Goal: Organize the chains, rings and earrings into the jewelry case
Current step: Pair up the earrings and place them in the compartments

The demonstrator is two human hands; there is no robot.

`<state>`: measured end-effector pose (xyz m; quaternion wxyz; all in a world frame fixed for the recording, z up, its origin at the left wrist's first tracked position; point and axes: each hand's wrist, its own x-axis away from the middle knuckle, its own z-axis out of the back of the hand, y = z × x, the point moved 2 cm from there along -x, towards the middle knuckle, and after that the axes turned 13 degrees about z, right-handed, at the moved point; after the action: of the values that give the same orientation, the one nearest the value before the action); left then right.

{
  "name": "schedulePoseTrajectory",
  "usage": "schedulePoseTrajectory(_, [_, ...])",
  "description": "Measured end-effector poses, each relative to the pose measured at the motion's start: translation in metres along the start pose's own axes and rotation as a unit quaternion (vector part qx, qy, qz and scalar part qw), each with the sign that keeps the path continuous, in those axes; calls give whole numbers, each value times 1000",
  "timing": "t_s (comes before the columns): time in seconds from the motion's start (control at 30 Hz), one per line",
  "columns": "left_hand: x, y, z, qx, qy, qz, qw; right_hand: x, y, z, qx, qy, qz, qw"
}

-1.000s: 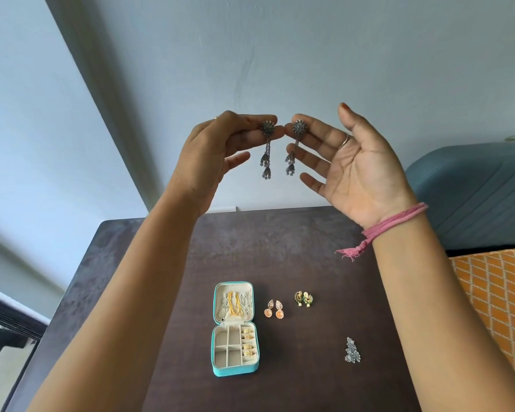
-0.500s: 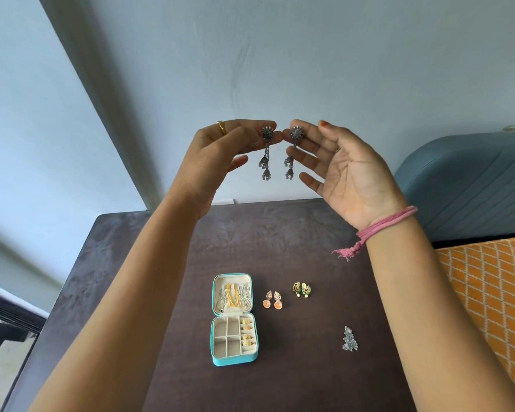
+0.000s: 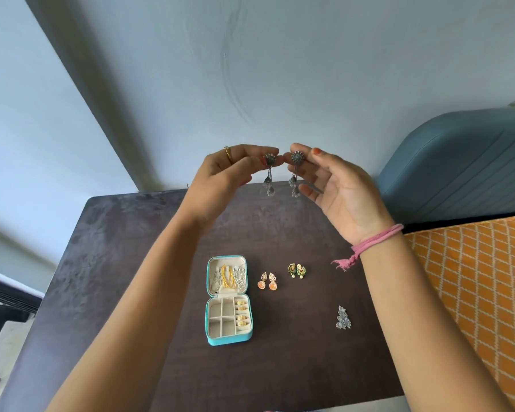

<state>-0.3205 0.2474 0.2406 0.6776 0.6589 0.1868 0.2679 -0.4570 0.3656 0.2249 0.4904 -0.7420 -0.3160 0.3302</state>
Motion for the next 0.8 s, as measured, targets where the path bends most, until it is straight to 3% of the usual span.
schedulePoseTrajectory(0.4, [4,-102,-26,40,-33,12,999,42,86,38,28,35,-8,999])
schedulePoseTrajectory(0.8, [32,-201,-53,79,-9,133,988,95,171,62,-28,84,-91,992])
